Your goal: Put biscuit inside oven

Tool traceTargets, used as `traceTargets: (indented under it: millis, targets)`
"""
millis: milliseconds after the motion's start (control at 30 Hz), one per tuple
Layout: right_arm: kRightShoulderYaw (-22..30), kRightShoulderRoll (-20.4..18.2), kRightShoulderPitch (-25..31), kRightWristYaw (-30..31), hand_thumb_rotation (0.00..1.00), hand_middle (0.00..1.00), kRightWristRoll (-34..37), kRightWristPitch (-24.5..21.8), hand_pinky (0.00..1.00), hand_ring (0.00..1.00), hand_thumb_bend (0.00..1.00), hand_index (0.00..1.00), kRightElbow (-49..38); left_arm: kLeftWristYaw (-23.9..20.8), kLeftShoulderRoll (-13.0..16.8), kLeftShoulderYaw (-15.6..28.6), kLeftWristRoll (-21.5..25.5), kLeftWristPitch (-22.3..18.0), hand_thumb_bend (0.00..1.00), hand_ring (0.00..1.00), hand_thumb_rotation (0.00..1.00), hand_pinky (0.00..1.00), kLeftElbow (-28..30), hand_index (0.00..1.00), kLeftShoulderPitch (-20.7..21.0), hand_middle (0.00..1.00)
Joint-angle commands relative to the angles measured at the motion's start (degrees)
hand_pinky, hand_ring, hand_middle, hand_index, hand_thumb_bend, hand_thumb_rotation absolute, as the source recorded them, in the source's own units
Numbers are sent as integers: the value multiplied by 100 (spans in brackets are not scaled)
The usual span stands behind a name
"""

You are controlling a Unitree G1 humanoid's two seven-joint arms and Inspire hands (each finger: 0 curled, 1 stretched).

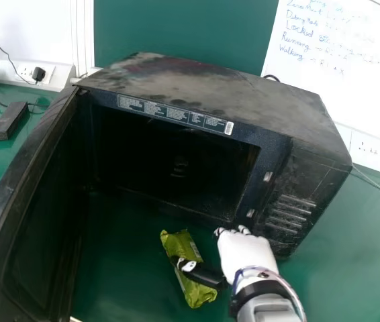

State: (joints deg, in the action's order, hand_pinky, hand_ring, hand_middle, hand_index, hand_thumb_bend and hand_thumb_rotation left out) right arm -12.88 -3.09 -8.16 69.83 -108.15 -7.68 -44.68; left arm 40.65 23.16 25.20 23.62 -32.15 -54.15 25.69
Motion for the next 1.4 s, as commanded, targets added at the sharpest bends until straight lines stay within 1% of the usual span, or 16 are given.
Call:
traceTargets:
  millis: [0,67,133,233,267,367,467,567,633,733,867,933,967,1033,1267,1367]
  targets:
    - [-124,-314,-34,49,51,87,-93,17,75,84,98,87,112,-15,-128,-87,-71,101,64,86,64,83,-60,86,-213,88]
    - [-197,-230,-70,134,49,85,-102,103,74,83,98,86,217,-21,-133,-90,-78,85,64,86,64,83,-40,86,-226,88]
    - [-286,-119,-115,259,50,81,-144,232,67,77,98,86,334,-26,-142,-88,-71,90,65,86,63,83,-19,86,-235,87]
    - [-367,-187,-178,481,49,80,-297,250,61,75,97,88,526,-38,-147,-99,-84,75,66,86,63,82,10,86,-251,87]
    - [-386,-209,-171,493,48,80,-320,226,61,75,98,87,572,-43,-148,-103,-91,66,66,86,64,82,21,86,-258,87]
    - [-448,-188,-141,495,45,78,-355,208,56,72,100,87,688,-40,-155,-109,-79,91,65,86,64,83,58,86,-274,87]
    - [-524,-166,-134,489,46,81,-384,208,64,78,100,87,818,-46,-169,-108,-63,102,65,86,63,83,79,86,-278,87]
    - [-601,-157,-129,464,48,85,-380,195,70,81,99,86,969,-106,-171,-117,-80,137,68,86,63,82,105,86,-289,87]
    - [-647,-133,-143,483,48,85,-335,215,70,82,99,86,1066,-120,-171,-120,-73,165,70,86,62,82,121,85,-295,87]
    - [-717,-132,-154,539,51,87,-388,210,72,83,98,86,1237,-95,-170,-125,-65,140,69,86,62,82,133,86,-308,87]
    - [-775,-152,-66,491,50,88,-467,101,73,83,99,86,1357,-92,-171,-125,-44,143,69,86,62,82,150,86,-323,87]
    - [-774,-183,-2,426,49,88,-481,-44,73,83,99,88,1430,-70,-167,-121,-17,164,69,85,62,82,149,86,-324,86]
    - [-775,-195,20,393,47,89,-484,-113,75,84,98,88,1460,-55,-162,-121,-9,169,69,85,62,83,147,85,-325,86]
    - [-780,-185,52,327,45,90,-484,-201,76,86,97,89,1507,-49,-148,-118,-10,170,69,86,62,83,128,86,-322,87]
    - [-815,-70,35,221,43,92,-453,-281,79,88,94,91,1702,-25,-130,-102,-1,159,69,86,61,82,113,86,-327,87]
    - [-829,-20,31,148,41,93,-454,-283,79,88,94,90,1794,13,-130,-84,31,176,69,85,61,82,110,85,-327,87]
